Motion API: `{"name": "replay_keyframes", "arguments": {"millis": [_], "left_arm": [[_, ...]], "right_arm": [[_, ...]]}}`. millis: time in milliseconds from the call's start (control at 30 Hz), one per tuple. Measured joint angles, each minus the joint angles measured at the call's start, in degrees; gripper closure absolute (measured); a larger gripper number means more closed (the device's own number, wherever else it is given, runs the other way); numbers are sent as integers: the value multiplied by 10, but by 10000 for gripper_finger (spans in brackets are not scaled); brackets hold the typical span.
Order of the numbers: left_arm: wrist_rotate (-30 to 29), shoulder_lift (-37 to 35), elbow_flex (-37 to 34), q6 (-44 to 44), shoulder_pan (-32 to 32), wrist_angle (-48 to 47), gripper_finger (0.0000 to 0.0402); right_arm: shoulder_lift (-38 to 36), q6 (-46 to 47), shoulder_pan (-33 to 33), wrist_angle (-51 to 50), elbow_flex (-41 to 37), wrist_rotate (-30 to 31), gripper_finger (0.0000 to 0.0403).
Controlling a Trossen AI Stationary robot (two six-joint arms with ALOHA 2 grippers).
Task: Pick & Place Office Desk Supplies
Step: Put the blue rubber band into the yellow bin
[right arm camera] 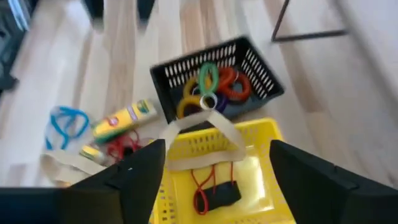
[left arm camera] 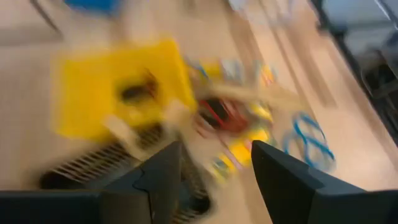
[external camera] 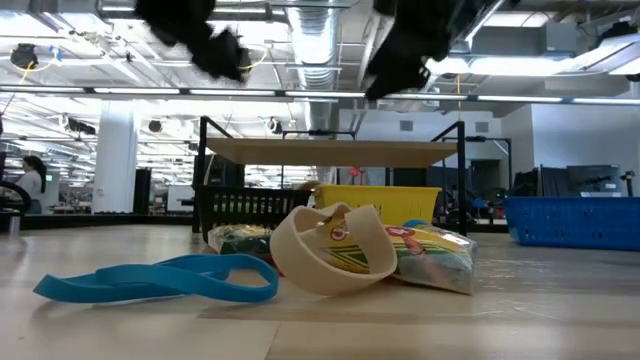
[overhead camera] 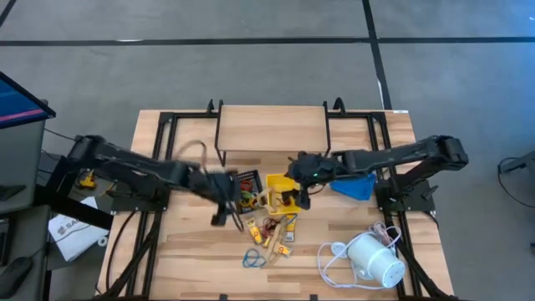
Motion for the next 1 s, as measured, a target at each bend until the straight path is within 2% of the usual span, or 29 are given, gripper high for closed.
{"name": "replay_keyframes", "arguments": {"millis": [233,367,467,700,867,933,1000], "left_arm": [[11,162,-28,-104,-96,73,222],[65,234,-27,-81,-133,208,222],[71,277,-20,-46,-155,259,220],[64,323,-3,-19,-131,275,213],[98,359,-1,25,-114,329,203],[117,372,2,38,-114,342,212],[113,377,9,44,-117,339,243]], "right_arm": [[-87,-3,29,3,1,28,111],[-105,-4,38,8,0,79,111],[-105,-4,38,5,0,80,111],[-90,-4,41,10,0,77,110],[-90,-4,41,10,0,77,110],[-90,-4,41,9,0,77,110],[-90,-4,41,9,0,77,110]]}}
